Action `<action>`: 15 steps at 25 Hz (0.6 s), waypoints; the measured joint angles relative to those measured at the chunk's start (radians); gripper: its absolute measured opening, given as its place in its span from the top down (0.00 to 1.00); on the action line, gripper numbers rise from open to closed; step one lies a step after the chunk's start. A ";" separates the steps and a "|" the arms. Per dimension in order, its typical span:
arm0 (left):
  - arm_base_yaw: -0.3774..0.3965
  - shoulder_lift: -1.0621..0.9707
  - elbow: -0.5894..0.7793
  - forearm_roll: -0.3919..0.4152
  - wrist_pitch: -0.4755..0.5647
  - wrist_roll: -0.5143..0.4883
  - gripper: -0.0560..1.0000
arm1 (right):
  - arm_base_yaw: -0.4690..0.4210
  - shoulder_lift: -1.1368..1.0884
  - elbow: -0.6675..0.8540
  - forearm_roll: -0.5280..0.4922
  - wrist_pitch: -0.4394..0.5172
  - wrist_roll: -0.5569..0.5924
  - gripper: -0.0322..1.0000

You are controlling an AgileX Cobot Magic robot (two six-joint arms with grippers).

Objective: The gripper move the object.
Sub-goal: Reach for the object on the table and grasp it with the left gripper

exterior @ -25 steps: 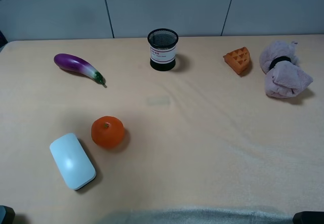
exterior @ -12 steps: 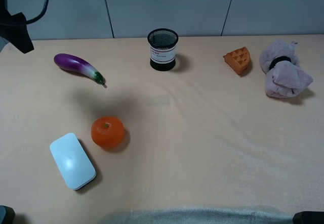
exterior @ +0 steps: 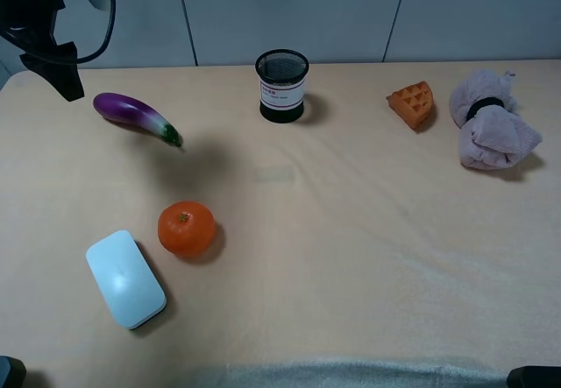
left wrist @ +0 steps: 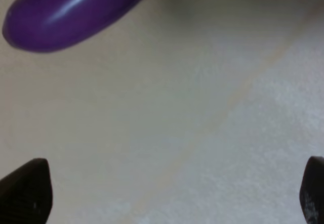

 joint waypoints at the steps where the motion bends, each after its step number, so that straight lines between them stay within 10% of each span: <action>1: 0.000 0.012 -0.009 0.000 0.000 0.011 0.02 | 0.000 0.000 0.000 0.000 0.000 0.000 0.30; 15: -0.001 0.117 -0.026 0.019 -0.048 0.139 0.02 | 0.000 0.000 0.001 0.000 0.000 0.000 0.30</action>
